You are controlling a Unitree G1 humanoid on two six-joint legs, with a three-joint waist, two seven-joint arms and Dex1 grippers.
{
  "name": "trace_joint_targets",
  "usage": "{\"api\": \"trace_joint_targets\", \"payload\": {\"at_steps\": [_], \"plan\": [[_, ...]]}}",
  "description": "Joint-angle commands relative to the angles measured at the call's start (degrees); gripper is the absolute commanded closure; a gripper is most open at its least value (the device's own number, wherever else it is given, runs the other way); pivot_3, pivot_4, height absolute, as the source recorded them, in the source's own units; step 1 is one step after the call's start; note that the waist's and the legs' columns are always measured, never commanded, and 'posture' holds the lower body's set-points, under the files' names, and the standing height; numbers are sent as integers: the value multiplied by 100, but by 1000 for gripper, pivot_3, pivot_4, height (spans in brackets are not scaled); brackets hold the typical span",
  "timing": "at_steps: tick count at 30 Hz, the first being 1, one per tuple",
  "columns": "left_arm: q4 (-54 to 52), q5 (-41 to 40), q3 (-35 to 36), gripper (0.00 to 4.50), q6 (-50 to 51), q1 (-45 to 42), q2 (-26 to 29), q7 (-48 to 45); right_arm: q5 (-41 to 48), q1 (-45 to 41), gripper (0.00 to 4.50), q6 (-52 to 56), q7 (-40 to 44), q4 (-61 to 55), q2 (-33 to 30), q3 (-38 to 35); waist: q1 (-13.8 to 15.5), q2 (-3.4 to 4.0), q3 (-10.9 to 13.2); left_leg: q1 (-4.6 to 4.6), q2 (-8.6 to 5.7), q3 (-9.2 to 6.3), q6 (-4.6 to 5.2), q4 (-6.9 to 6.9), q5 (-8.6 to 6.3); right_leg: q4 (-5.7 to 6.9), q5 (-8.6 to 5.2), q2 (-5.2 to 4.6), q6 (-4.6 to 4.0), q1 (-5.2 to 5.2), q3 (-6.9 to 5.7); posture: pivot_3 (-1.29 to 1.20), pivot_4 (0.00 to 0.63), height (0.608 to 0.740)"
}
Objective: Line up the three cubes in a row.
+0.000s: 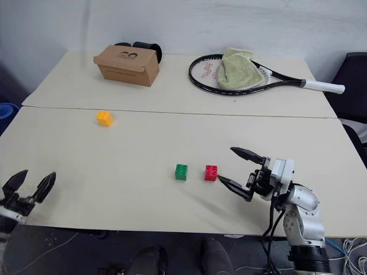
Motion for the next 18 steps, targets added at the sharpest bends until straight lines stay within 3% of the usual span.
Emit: {"api": "trace_joint_targets", "payload": {"at_steps": [1, 3, 9, 12, 18], "plan": [[155, -31, -460, 24, 668, -1157, 434, 536, 48, -43, 0, -225, 73, 51, 61, -88, -8, -5, -3, -2, 0, 4, -1, 1, 1, -2, 0, 3, 0, 0, -3, 0, 150, 740], [818, 26, -822, 24, 1009, -2278, 599, 723, 88, -51, 0, -264, 59, 92, 116, -120, 5, -5, -3, 0, 0, 5, -6, 1, 3, 2, 0, 8, 0, 2, -5, 0, 150, 740], [2799, 637, -1627, 24, 1118, -4171, 823, 859, 112, 4, 0, -349, 24, 56, 207, -164, -158, -6, -11, 2, 4, 38, -50, -2, 13, 4, 4, 42, 3, -23, -5, 0, 150, 740], [4600, 1328, -2267, 24, 624, -5430, 823, 857, 88, 135, 0, -492, -28, -10, 246, -225, -159, -11, -8, -7, 5, 40, -60, 5, 16, 3, 0, 48, -2, -36, -11, 0, 150, 740], [6638, 2006, -2726, 24, -194, -6518, 779, 899, 14, 479, 0, -716, -293, -203, 274, -317, -171, -12, -8, -5, 3, 88, -64, 8, 22, 10, 1, 49, -2, -34, -7, 0, 150, 740]]}}
